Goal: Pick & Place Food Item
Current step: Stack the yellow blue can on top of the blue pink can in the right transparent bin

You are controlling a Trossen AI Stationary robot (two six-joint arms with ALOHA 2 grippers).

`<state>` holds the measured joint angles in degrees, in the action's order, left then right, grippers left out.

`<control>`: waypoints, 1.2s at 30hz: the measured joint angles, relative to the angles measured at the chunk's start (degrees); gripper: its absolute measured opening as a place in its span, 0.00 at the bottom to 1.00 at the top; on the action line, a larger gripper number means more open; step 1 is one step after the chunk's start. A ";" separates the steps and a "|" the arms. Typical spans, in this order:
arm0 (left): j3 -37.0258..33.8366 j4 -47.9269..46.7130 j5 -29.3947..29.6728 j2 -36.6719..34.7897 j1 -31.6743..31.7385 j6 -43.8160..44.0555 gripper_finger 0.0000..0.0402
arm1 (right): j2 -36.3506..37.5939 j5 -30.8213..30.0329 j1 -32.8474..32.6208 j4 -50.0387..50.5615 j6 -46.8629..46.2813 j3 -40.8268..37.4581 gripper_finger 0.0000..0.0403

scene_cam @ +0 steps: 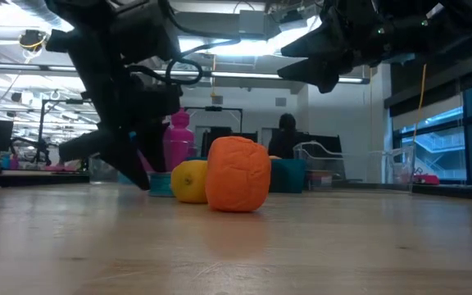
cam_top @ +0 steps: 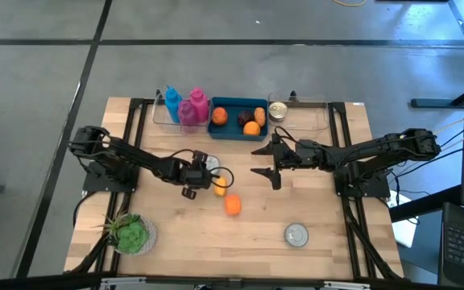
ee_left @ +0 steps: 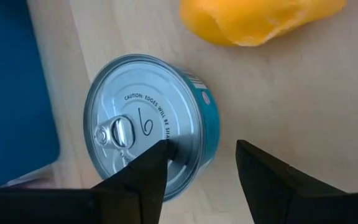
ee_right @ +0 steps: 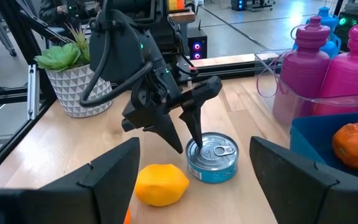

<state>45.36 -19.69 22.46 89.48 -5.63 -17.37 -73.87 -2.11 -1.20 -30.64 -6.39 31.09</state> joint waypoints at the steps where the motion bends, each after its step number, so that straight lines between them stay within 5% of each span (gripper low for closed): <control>1: 0.00 0.29 0.72 0.13 0.00 0.00 0.43 | 0.00 0.00 -0.01 0.09 0.00 0.00 0.75; 15: 0.10 3.04 10.81 7.40 -0.03 -0.94 0.27 | 0.00 -0.01 0.01 0.33 -0.04 0.00 0.75; 27: 0.00 4.17 11.29 8.78 0.00 -0.87 0.03 | 0.00 -0.02 0.00 0.38 -0.21 0.00 0.75; 36: -0.04 4.80 11.60 8.83 0.02 -0.85 0.01 | 0.00 -0.02 0.01 0.38 -0.20 0.00 0.75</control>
<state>45.32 -14.89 34.05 98.30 -5.61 -18.22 -73.87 -2.12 -1.19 -30.26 -6.59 31.09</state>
